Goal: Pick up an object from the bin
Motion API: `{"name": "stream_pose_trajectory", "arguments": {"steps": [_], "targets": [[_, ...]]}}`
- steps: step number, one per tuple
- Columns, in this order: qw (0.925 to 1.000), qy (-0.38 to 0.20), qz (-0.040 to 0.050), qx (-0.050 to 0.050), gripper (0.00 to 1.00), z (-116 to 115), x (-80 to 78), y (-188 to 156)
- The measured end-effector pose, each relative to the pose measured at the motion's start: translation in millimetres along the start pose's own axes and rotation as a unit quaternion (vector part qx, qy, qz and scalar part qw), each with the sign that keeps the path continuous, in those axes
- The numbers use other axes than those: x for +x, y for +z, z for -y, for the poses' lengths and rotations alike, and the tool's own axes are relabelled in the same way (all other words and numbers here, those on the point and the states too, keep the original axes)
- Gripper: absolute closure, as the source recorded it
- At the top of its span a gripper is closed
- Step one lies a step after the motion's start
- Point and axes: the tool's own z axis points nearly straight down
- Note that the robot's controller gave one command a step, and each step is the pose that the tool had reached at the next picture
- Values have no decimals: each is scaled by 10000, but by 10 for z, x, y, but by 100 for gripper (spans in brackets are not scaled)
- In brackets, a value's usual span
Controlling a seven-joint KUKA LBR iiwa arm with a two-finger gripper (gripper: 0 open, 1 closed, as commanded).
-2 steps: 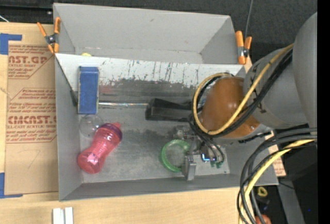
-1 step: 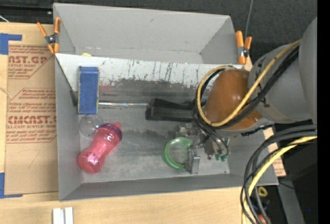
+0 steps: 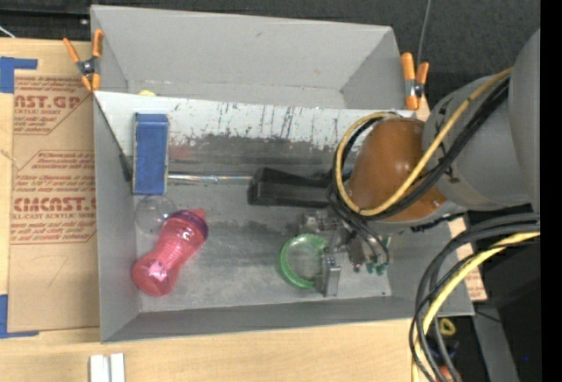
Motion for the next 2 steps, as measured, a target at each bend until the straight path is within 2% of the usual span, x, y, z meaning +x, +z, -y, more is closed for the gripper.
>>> {"name": "stream_pose_trajectory", "arguments": {"steps": [2], "targets": [[10000,1,26,1,100,-2,-13,-201]]}}
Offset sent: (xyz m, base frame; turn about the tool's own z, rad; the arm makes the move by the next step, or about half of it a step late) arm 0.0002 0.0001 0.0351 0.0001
